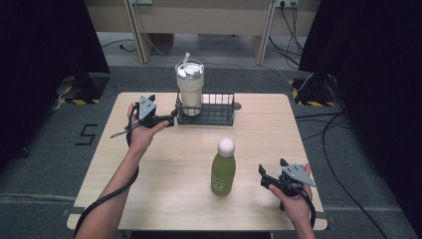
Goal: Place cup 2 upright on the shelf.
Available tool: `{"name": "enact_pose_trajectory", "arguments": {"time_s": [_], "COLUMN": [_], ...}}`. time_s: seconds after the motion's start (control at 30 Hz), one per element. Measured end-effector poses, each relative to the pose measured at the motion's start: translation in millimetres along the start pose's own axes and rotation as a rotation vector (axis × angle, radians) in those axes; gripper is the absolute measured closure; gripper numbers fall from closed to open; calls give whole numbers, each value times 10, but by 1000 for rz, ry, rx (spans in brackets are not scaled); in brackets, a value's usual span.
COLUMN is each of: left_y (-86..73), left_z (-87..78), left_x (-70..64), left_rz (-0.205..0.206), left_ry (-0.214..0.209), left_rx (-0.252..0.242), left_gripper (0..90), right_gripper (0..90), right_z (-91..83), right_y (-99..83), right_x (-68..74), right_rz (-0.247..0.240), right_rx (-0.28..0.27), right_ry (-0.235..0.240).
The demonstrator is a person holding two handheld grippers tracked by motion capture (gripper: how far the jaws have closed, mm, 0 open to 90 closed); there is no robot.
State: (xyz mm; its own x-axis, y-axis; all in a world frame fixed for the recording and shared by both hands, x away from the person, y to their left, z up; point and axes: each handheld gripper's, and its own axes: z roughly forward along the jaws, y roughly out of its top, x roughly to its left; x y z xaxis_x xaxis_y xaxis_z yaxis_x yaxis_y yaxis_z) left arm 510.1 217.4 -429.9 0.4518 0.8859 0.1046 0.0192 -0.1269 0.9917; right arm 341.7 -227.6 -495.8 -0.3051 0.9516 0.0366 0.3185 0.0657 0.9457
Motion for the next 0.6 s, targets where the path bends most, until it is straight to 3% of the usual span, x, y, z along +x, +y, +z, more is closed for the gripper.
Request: {"name": "enact_pose_trajectory", "arguments": {"time_s": [0.33, 0.6], "left_y": [-127, -145], "left_z": [-227, -400], "left_x": [90, 92], "left_rz": [-14, -14], "left_ry": [30, 37], "left_rx": [21, 11], "left_gripper": [0, 0], "right_gripper": [36, 30], "right_z": [-80, -195], "right_y": [88, 177], "right_x": [151, 294], "right_rz": [-71, -94], "right_rx": [-50, -86], "right_ry": [55, 113]}}
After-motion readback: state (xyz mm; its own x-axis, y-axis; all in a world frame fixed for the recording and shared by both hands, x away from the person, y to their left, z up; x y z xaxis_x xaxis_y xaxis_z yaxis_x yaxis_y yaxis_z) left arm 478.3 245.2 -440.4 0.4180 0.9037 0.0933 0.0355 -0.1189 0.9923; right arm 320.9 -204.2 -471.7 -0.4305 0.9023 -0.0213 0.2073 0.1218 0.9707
